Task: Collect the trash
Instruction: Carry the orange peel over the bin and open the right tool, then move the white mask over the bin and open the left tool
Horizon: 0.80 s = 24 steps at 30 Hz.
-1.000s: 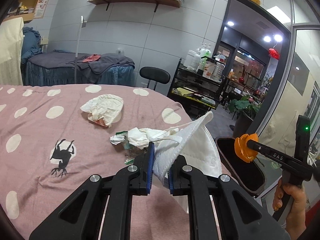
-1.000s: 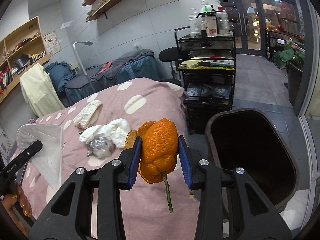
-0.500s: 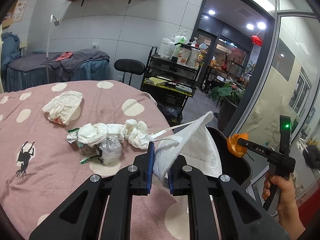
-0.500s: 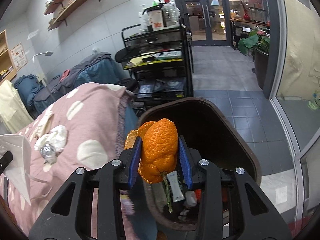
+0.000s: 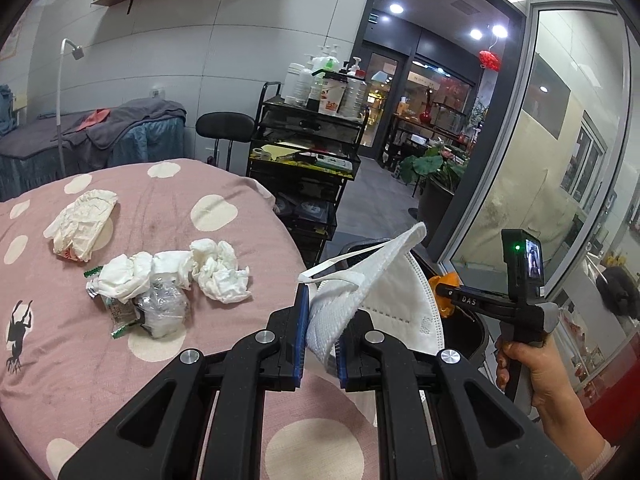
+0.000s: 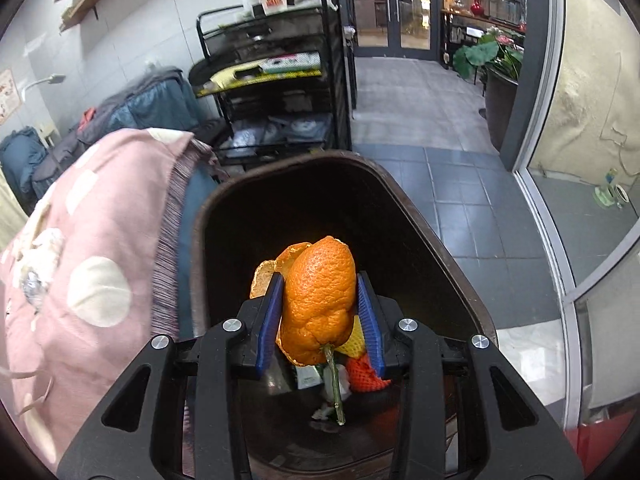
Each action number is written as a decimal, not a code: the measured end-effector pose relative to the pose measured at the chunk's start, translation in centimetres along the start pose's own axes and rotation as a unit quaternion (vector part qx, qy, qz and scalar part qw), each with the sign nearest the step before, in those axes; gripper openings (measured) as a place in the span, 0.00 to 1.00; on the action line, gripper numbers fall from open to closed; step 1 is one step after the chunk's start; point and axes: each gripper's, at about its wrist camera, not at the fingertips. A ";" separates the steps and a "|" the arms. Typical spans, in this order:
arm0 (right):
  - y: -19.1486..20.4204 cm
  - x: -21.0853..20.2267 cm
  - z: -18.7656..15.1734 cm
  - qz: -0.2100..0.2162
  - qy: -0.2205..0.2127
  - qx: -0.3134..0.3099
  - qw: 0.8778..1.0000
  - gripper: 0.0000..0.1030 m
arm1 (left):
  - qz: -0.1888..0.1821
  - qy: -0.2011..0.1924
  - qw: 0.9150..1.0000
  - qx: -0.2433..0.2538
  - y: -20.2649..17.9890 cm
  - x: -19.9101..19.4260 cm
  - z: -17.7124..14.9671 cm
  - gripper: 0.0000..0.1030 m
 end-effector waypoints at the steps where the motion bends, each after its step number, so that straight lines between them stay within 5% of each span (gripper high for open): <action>1: -0.2 0.3 0.0 -0.002 0.005 0.002 1.000 0.36 | -0.001 0.001 1.000 0.001 -0.2 0.1 0.0 0.11; 4: -0.6 0.6 -0.3 0.004 0.005 0.012 1.000 0.43 | -0.006 0.007 1.000 0.004 -0.6 0.6 0.0 0.11; 7: -0.2 0.2 -0.4 -0.006 -0.009 0.005 1.000 0.76 | -0.011 0.014 1.000 0.005 -1.0 1.0 0.0 0.11; 24: 0.8 -5.6 -3.6 -0.022 -0.081 -0.016 0.996 0.90 | -0.044 0.036 0.998 0.041 -5.7 4.0 1.6 0.11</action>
Point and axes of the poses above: each gripper's, at about its wrist camera, not at the fingertips, and x roughly the way its jaws point, y to its left, z to its top, and after that the axes turned 15 degrees about z, right-handed
